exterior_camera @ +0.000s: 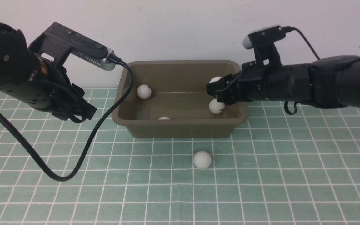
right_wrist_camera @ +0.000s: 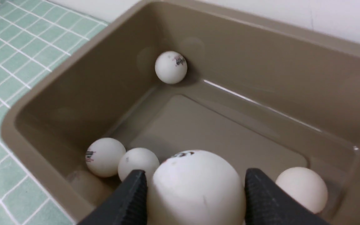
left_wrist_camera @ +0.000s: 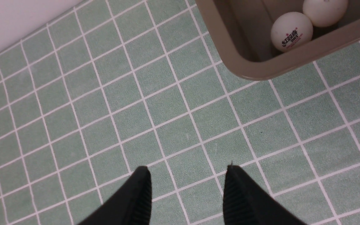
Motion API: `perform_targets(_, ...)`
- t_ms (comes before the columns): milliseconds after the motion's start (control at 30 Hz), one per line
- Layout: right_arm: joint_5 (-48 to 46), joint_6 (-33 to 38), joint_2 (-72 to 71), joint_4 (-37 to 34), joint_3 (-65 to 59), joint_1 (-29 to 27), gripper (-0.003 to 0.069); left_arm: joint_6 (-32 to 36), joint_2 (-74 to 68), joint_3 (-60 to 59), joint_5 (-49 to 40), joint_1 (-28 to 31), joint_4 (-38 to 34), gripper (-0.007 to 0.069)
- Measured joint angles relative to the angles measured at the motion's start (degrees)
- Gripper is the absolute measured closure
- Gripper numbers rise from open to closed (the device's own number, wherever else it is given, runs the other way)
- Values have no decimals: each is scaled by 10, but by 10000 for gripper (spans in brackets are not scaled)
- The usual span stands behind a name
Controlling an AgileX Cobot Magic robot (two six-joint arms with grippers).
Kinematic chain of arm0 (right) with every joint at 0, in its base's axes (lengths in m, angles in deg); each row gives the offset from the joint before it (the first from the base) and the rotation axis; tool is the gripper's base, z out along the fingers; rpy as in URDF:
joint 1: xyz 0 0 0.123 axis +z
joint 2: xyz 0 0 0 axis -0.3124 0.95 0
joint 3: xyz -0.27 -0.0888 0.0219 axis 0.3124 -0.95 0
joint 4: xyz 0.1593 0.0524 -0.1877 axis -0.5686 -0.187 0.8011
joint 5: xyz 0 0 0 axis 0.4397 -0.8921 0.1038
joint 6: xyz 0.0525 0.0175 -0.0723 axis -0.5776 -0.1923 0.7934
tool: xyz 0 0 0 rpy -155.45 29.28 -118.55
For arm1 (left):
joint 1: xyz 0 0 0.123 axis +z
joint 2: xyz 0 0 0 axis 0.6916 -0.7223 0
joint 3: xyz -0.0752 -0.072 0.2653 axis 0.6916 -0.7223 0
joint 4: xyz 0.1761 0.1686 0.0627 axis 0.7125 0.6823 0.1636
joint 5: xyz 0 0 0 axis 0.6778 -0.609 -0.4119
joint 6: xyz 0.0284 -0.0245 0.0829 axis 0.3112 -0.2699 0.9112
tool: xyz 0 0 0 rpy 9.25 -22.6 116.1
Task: Put the table tennis balls in the box on the green coffee tablecloth.
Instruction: 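Release the ping pong ball into the bin and lift the gripper away, then reach for and grasp a ping pong ball on the table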
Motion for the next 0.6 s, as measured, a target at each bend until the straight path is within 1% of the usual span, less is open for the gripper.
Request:
perform_targets(67,-2,-2,18,0,10,0,298,0,-1,0,0,0,0,336)
perform_targets(133,3,1,24,2,13,0,279,0,-1,0,0,0,0,336)
perform_targets(200,16,4,24,3,13,0,229,0,-1,0,0,0,0,336)
perform_targets(233,27,6,22,3,14,0,175,0,-1,0,0,0,0,336)
perform_targets(267,36,10,17,8,14,0,139,0,-1,0,0,0,0,336)
perform_targets(333,42,19,3,25,14,0,119,0,-1,0,0,0,0,336)
perform_targets(433,47,21,-46,80,14,-1,114,0,-1,0,0,0,0,336)
perform_targets(533,48,-30,-124,173,0,-1,134,0,-1,0,0,0,0,336)
perform_targets(600,43,-92,-178,236,-28,-1,152,0,-1,0,0,0,0,336)
